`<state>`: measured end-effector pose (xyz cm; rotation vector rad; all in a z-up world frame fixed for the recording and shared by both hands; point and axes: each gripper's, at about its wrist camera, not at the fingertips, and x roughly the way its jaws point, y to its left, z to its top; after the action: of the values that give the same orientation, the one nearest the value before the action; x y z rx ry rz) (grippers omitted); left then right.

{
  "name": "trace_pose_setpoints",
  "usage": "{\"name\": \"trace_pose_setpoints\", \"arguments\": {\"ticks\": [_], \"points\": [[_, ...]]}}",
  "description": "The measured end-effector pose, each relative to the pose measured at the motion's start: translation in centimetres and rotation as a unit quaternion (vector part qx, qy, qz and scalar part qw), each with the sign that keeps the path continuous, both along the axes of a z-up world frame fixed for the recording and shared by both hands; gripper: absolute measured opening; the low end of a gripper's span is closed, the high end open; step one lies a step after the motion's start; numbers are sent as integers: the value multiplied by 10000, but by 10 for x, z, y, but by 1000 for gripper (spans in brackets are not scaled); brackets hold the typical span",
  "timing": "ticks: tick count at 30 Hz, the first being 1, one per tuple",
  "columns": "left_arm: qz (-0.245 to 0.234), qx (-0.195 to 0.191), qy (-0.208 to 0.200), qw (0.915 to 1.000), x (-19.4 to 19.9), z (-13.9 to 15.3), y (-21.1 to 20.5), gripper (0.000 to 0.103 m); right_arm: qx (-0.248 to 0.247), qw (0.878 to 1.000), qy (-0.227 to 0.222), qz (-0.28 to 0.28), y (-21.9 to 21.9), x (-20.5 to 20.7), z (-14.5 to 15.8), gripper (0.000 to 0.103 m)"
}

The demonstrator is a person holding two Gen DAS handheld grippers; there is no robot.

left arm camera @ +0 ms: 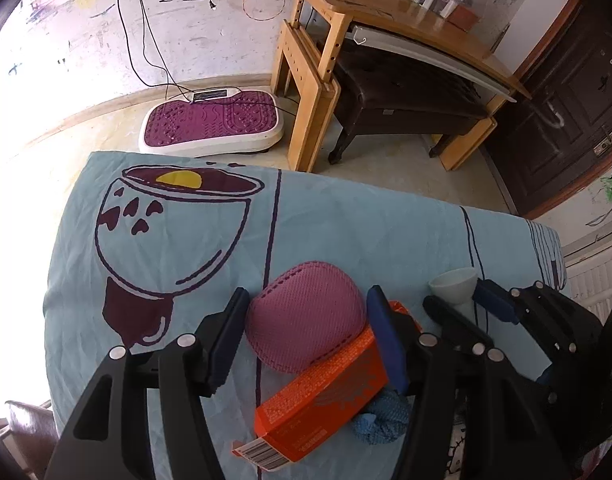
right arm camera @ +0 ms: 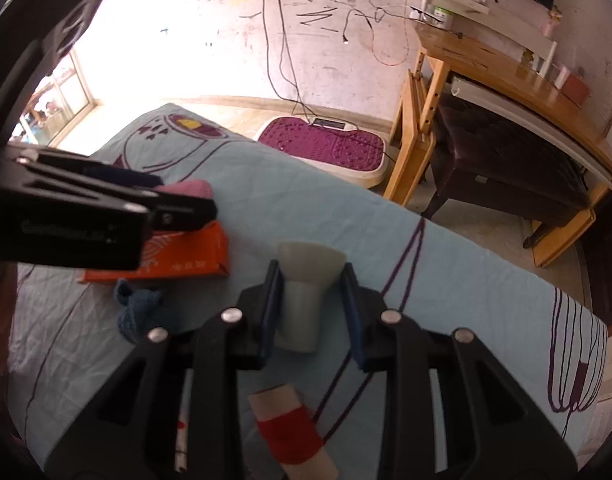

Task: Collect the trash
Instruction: 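Grasp the pink sponge pad with the left tool while the right tool grasps the white paper cone, then carry the pink pad and white cone over the orange bin and open both tools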

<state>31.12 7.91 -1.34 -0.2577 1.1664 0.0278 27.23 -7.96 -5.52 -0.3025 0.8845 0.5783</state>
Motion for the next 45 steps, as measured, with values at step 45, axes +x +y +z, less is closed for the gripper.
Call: {"name": "trace_pose_setpoints", "arguments": {"ticks": [45], "points": [[-1473, 281, -1141, 9821, -99, 107, -197, 31, 2470, 9247, -906, -2752, -346, -137, 24, 28]]}}
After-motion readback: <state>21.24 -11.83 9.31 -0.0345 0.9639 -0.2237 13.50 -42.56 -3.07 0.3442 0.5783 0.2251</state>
